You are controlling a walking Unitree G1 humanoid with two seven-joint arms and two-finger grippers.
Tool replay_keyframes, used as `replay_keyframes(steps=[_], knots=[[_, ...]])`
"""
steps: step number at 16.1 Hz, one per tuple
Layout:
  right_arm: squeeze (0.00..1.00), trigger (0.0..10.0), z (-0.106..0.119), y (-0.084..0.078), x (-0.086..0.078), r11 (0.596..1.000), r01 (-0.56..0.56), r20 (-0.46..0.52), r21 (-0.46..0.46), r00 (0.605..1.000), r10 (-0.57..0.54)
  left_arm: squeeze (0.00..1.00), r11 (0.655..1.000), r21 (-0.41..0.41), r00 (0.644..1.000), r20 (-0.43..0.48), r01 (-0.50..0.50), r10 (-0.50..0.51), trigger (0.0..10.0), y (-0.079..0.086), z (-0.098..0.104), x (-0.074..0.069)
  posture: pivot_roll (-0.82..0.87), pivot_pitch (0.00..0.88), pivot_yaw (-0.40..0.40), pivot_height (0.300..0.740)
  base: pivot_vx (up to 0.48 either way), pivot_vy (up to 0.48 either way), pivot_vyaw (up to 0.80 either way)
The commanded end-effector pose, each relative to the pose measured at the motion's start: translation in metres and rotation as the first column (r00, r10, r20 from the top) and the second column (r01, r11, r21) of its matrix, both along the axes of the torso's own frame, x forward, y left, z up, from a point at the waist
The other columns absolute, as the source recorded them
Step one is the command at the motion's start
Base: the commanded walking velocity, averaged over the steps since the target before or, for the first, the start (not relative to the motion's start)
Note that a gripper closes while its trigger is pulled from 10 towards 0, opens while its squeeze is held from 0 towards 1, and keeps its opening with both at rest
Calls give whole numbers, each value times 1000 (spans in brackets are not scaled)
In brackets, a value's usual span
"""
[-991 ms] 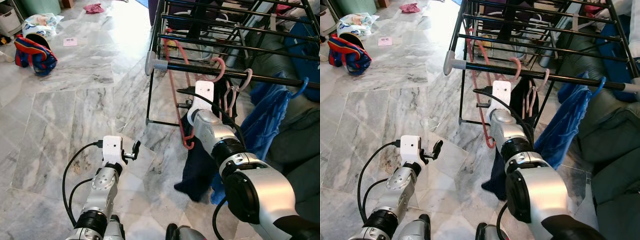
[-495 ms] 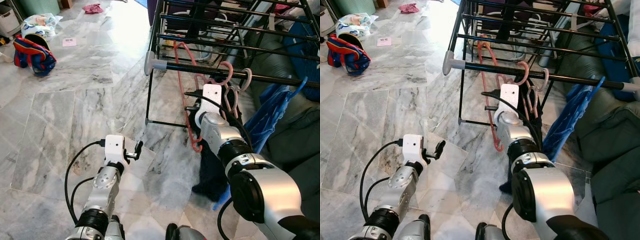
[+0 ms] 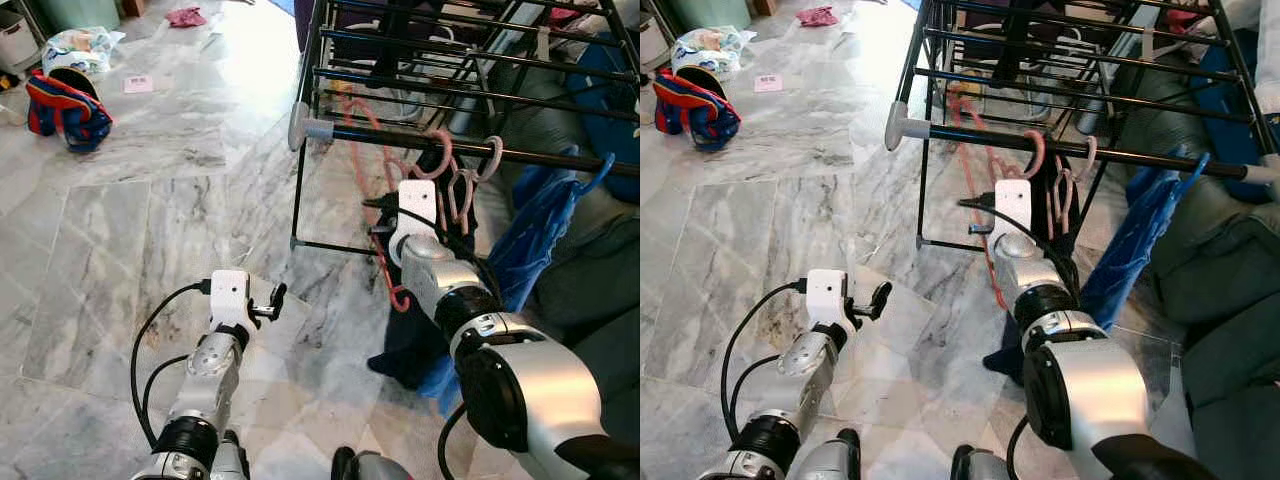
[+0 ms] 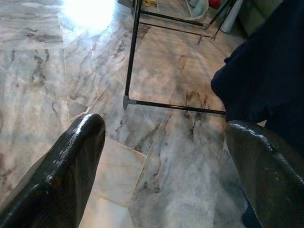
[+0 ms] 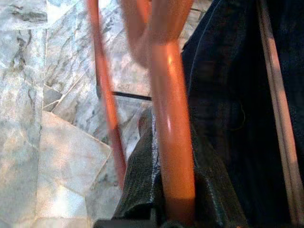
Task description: Hang hanger
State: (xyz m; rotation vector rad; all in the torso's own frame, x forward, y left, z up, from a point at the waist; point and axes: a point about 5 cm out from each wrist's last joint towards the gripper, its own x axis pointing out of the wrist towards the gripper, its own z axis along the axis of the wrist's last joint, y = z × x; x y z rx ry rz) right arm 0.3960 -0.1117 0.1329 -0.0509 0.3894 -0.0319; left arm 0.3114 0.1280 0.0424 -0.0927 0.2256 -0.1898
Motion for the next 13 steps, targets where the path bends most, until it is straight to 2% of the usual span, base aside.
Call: replay_keyframes(steps=[1,6,13], knots=[[0,10000,-9,-3,-4,1000,3,-36,-9,999,-4,0,1000,-7,999,-34,6,-6,10000,-1,-6,-4,142,215,-113,740,0,0,0],[0,10000,-10,-2,-4,1000,-4,-38,-24,999,3,0,1000,-14,999,-46,11,-12,10000,-3,-7,-3,140,210,-112,740,0,0,0],[0,10000,0,23,-2,996,-84,-9,25,996,85,0,1000,-13,999,-51,3,-4,10000,-3,-7,-3,145,210,-121,740,0,0,0]])
